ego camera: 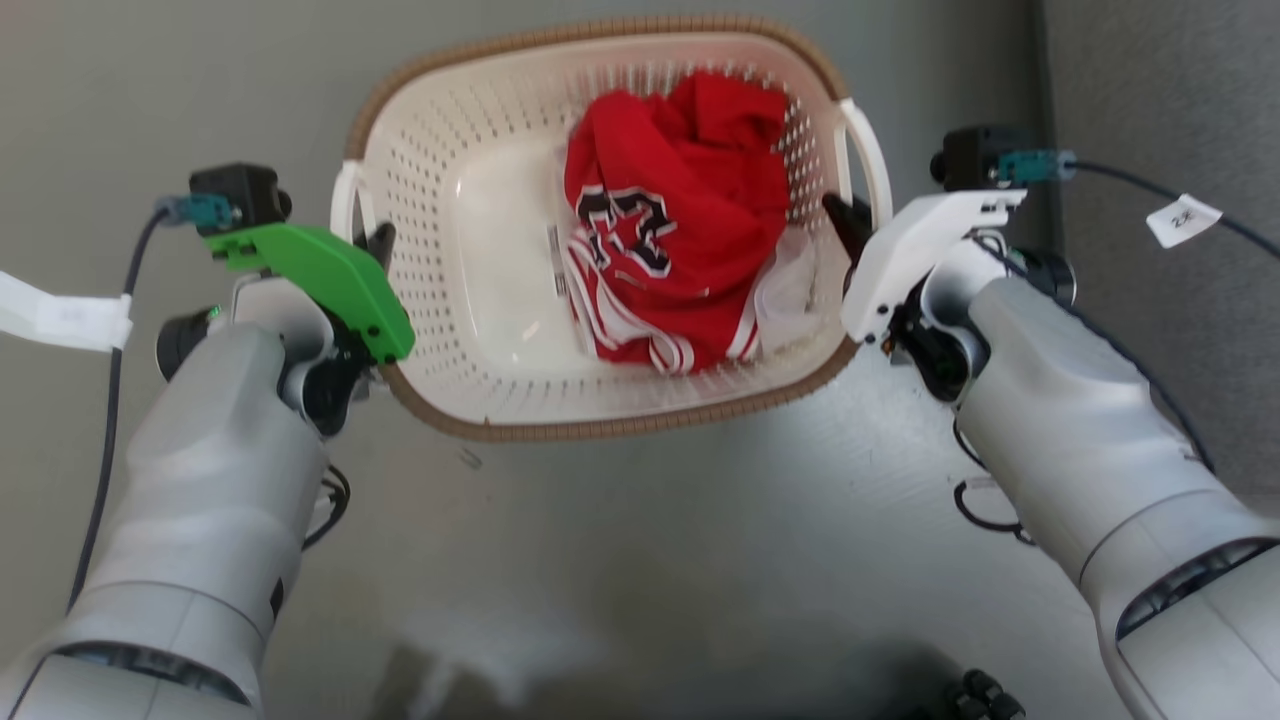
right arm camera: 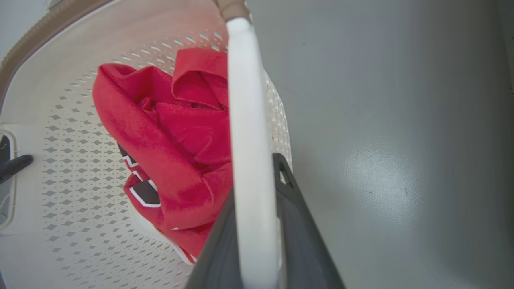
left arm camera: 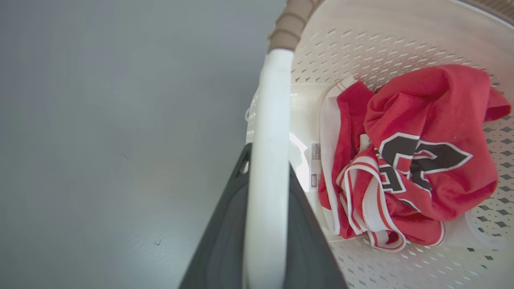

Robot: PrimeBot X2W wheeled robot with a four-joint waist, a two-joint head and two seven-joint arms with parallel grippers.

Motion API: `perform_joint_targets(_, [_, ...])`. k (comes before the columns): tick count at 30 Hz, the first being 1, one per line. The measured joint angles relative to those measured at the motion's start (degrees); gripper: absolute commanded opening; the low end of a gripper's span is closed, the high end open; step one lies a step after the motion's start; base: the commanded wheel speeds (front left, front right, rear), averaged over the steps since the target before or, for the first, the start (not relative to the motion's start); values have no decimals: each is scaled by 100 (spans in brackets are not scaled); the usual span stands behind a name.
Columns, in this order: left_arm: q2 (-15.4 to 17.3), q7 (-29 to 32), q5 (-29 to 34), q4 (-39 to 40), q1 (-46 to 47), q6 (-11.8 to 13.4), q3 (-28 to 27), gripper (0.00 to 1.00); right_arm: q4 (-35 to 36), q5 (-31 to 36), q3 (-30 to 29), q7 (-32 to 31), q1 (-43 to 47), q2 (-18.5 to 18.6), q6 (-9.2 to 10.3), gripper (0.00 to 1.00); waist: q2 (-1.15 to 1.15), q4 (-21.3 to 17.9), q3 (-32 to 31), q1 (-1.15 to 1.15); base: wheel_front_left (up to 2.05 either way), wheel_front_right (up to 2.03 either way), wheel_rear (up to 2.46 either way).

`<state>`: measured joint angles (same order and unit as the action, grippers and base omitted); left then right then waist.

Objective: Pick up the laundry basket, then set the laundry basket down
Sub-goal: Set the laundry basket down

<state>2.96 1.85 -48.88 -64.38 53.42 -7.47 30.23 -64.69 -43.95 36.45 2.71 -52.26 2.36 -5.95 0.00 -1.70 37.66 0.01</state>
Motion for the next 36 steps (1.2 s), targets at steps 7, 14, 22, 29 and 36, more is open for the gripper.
perform_joint_targets(7, [44, -244, 87, 19, 336, 20, 10, 0, 49, 167, 53, 281, -326, 35, 0, 0, 0, 24, 516, 0, 0, 0, 0])
perform_joint_targets(14, [54, -550, 183, 29, 588, 51, 48, 0, 67, 279, 103, 625, -574, 92, 1, 0, 0, 51, 998, 0, 0, 0, 0])
perform_joint_targets(22, [54, -854, 328, -5, 744, 93, 89, 0, 33, 430, 166, 888, -743, 105, 7, 0, 0, 79, 1423, 0, 0, 0, 0])
perform_joint_targets(29, [24, -993, 380, -116, 794, 93, 129, 0, -33, 521, 204, 985, -828, 103, 58, 0, 0, 93, 1667, -1, 0, 0, 0])
perform_joint_targets(36, [-9, -1057, 394, -211, 836, 93, 151, 0, -105, 525, 185, 1038, -844, 77, 103, 0, 0, 86, 1818, -1, 0, 0, 0])
